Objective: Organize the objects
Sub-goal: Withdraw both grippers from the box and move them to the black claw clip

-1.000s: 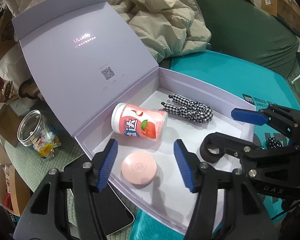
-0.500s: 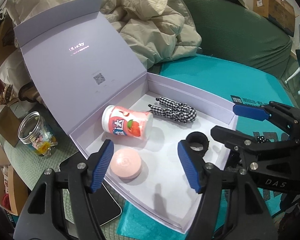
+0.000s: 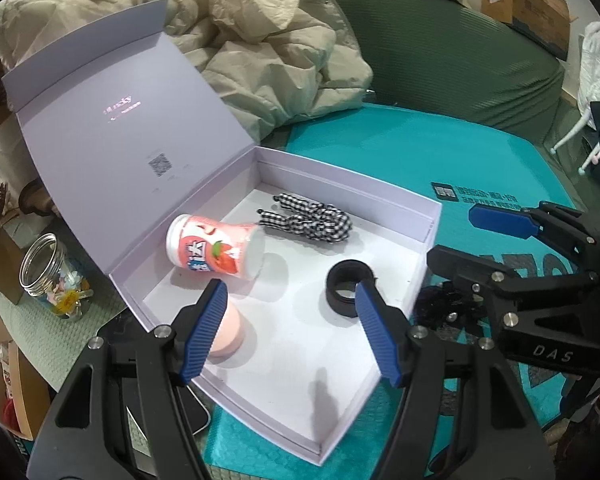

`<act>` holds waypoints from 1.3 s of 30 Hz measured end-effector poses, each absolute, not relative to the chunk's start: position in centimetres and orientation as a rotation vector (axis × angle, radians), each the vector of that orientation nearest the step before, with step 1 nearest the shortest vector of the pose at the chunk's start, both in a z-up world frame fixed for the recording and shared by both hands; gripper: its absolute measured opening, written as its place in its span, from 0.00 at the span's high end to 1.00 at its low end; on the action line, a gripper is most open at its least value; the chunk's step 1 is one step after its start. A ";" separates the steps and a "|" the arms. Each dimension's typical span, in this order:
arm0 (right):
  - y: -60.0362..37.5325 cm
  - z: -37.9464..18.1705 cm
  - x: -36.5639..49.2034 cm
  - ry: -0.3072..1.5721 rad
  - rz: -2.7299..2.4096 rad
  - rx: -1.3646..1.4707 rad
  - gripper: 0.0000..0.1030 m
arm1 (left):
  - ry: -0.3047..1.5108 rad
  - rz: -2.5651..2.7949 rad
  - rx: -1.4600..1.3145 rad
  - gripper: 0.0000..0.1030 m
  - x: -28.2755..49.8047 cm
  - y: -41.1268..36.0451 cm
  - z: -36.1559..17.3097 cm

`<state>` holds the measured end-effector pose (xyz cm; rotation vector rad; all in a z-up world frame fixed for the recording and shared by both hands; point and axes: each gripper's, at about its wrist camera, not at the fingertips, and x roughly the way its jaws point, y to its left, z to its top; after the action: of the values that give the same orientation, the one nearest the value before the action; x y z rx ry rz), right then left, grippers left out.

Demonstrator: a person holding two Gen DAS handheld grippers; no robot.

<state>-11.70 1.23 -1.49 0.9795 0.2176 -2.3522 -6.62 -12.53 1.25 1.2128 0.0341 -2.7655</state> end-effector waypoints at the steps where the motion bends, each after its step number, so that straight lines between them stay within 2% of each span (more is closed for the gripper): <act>1: 1.5 -1.5 -11.7 0.218 -2.359 0.987 0.37 | 0.030 -2.770 1.215 0.36 -6.6 -12.3 1.2; 8: 3.9 -1.5 -11.0 0.194 -2.407 1.008 0.34 | 0.012 -2.800 1.231 0.36 -6.7 -10.5 1.3; 39: 13.0 -2.9 -8.5 0.092 -2.525 1.125 0.33 | -0.100 -2.931 1.366 0.36 -6.4 -1.8 -0.2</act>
<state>-8.47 12.98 -2.88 1.1255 0.0921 -2.5245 -6.36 -1.81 -0.16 1.3665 -0.1001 -2.9311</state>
